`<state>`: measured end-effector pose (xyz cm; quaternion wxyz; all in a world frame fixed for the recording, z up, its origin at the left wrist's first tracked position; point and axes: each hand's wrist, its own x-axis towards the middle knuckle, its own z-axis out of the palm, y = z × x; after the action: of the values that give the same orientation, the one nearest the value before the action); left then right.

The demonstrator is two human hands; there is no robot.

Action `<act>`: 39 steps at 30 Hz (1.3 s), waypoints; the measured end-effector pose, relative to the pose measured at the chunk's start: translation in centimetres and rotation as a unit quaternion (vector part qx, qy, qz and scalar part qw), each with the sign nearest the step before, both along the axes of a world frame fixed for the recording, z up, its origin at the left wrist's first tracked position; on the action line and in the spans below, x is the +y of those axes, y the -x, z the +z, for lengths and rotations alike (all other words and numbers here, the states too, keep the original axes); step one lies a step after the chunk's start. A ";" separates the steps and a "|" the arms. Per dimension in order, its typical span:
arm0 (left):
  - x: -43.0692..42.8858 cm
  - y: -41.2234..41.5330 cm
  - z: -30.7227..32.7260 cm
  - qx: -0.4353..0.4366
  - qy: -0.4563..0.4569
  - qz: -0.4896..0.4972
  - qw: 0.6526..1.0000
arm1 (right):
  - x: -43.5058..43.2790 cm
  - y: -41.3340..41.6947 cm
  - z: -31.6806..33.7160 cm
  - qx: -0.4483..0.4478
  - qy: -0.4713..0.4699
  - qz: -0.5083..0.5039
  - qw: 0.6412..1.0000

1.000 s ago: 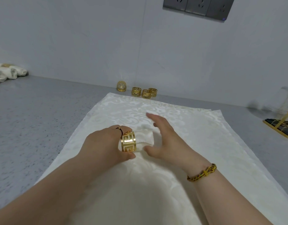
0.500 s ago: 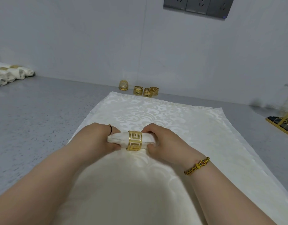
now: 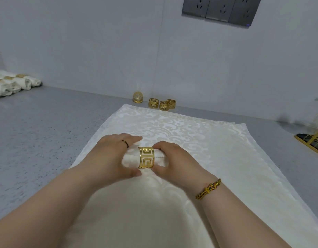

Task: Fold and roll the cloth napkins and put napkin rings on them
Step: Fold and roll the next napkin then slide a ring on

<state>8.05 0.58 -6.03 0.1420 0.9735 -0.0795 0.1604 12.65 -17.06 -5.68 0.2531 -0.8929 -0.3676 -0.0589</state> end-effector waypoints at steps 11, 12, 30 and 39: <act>-1.3 1.0 -0.4 -0.223 -0.179 -0.019 0.958 | 1.3 2.5 1.2 0.092 -0.080 -0.003 0.992; -0.8 1.5 -0.1 -0.233 -0.167 -0.023 0.958 | 1.6 2.8 1.5 0.110 -0.072 0.003 0.991; 24.6 11.6 0.3 -0.157 -0.163 0.223 0.948 | 28.5 7.7 2.1 0.171 -0.148 0.089 0.970; 35.0 11.3 -0.2 -0.099 -0.193 0.300 0.929 | 38.1 5.4 0.6 0.198 -0.030 0.128 0.971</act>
<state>-3.27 35.54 -6.24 -0.1123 0.9398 0.1733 0.2722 7.27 21.02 -5.05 0.3528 -0.8244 -0.4194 0.1415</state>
